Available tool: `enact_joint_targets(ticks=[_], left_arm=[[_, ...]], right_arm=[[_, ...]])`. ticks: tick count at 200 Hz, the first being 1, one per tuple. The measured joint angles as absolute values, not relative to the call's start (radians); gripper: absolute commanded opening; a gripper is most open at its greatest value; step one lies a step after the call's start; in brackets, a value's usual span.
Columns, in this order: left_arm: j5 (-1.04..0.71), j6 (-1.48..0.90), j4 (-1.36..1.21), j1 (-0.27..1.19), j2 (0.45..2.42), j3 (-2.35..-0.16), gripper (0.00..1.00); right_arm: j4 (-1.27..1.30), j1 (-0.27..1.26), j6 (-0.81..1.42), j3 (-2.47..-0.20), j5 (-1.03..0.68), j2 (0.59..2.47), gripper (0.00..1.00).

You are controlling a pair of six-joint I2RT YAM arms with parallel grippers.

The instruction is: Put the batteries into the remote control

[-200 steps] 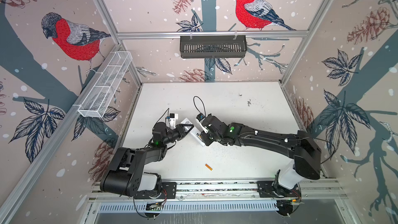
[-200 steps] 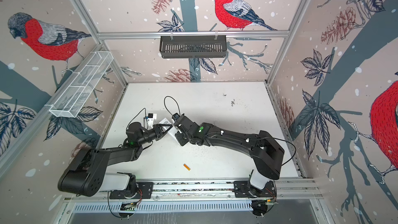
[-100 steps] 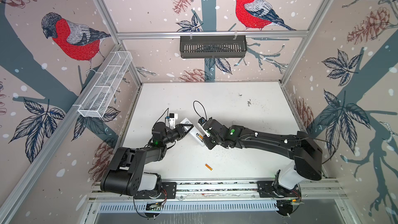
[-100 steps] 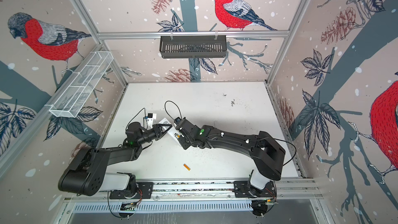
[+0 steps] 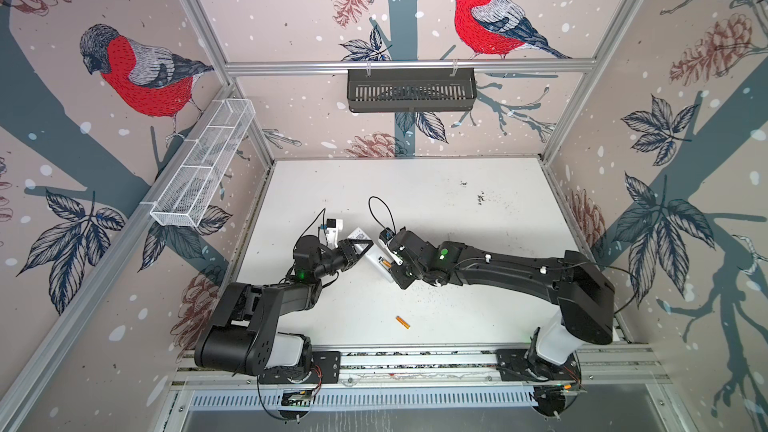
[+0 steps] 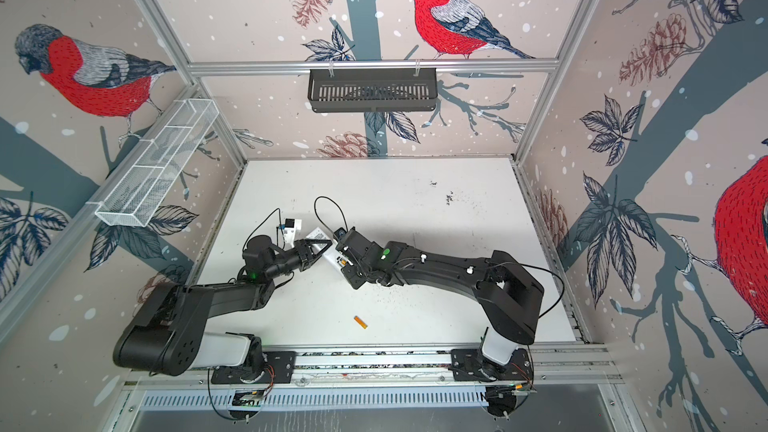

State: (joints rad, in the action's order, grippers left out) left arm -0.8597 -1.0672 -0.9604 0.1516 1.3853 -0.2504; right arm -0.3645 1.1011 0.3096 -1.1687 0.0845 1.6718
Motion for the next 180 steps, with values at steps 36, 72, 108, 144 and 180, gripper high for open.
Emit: enact_joint_targets(ticks=[36,72,108,144,180], left_arm=[[-0.859,-1.067,-0.960,0.149,1.385,-0.249,0.00],[-0.861,-1.073,-0.970,0.148,1.385,-0.247,0.00],[-0.854,-1.071,-0.979,0.148,1.385,-0.245,0.00],[-0.836,-1.065,-0.980,0.148,1.385,-0.244,0.00],[-0.833,-1.066,-0.986,0.148,1.389,-0.244,0.00]], right_arm=[[-0.364,1.107,0.308,-1.180,0.085,1.686,0.12],[-0.359,1.109,0.307,-1.191,0.082,1.706,0.10],[-0.358,1.109,0.299,-1.203,0.082,1.722,0.10],[-0.350,1.105,0.285,-1.209,0.081,1.737,0.11],[-0.354,1.098,0.282,-1.216,0.081,1.736,0.12]])
